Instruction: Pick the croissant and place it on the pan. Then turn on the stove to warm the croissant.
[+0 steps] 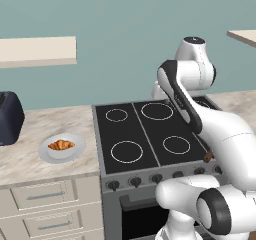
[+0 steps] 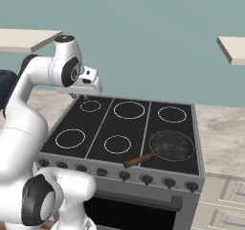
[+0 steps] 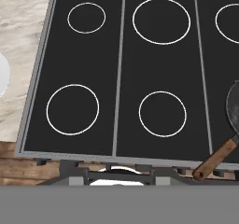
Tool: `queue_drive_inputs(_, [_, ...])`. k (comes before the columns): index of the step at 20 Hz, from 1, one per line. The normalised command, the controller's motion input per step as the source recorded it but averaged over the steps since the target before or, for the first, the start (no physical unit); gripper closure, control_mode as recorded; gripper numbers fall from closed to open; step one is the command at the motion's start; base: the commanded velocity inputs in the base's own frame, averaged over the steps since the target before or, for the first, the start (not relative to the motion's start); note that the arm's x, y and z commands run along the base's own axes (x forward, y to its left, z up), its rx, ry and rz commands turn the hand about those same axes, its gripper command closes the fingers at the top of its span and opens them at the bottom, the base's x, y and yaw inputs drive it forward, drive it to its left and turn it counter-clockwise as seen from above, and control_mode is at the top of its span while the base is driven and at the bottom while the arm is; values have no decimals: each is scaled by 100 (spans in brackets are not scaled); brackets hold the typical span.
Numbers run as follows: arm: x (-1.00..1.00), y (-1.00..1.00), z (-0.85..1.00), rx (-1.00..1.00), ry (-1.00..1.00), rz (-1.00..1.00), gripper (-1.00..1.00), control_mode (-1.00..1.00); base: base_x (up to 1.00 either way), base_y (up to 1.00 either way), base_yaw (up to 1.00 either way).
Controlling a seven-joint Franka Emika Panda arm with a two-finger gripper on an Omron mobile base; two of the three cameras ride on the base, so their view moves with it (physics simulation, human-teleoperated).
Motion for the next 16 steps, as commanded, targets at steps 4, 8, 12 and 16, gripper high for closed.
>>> queue_drive_inputs(4, [-1,13,-1,0,0,0,-100,-100,0,0,0])
queue_drive_inputs(8, [-3,44,-13,0,0,4,-100,-100,0,0,0])
queue_drive_inputs(12, [-3,62,-24,0,0,15,-100,-100,0,0,0])
queue_drive_inputs(16, [-2,69,-25,0,0,23,-100,-100,0,0,0])
